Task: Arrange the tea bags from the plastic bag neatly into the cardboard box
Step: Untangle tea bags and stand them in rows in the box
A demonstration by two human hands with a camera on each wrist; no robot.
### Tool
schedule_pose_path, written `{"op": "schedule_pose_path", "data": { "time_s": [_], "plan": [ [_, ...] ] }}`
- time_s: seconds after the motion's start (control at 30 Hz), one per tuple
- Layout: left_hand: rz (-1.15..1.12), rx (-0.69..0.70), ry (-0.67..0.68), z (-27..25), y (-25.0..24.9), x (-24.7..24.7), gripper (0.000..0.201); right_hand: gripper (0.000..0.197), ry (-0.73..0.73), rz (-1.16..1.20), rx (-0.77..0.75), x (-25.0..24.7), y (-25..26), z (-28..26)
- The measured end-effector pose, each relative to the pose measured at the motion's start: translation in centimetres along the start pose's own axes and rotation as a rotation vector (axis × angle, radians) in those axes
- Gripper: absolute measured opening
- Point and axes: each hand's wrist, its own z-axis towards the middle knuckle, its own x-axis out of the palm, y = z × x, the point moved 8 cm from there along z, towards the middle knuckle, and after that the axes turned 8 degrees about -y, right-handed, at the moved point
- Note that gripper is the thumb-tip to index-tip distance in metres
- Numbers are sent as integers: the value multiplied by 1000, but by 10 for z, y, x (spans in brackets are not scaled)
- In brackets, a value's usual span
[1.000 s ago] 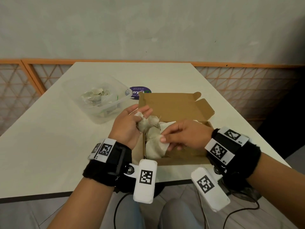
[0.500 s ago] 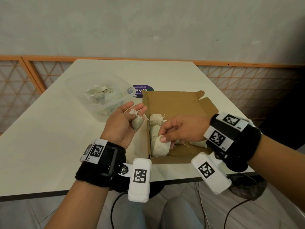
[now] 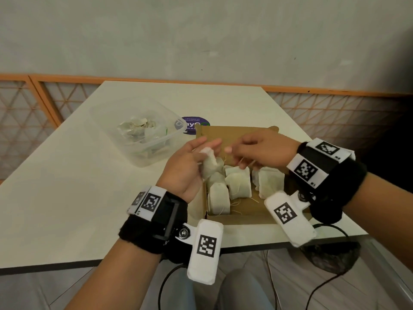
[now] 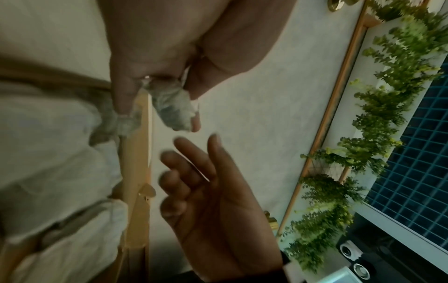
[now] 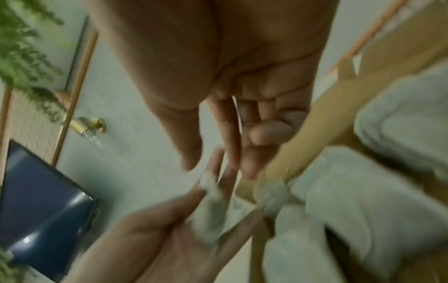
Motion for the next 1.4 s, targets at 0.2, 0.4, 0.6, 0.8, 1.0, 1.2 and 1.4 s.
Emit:
{"op": "schedule_pose_path", "data": {
  "time_s": [0.2, 0.4, 0.6, 0.8, 1.0, 1.2, 1.4],
  "plan": [
    [146, -5, 60, -1, 10, 27, 29, 20, 9, 52, 30, 8, -10, -6],
    [502, 119, 4, -3, 1, 29, 5, 16, -61, 214, 30, -24, -16, -12],
    [724, 187, 64, 1, -1, 50, 6, 6, -170, 293, 46, -51, -37, -20],
    [828, 206, 135, 1, 8, 64, 23, 6, -131, 313, 44, -56, -46, -26],
    [1065, 80, 277, -6, 25, 82, 6, 4, -235, 367, 74, -74, -55, -25],
    [1180, -136, 255, 17, 47, 91, 10, 35, -401, 314, 381, -88, -124, -32],
    [1443, -314, 252, 26, 87, 92, 23, 34, -256, 450, 502, -62, -147, -44]
  ]
}}
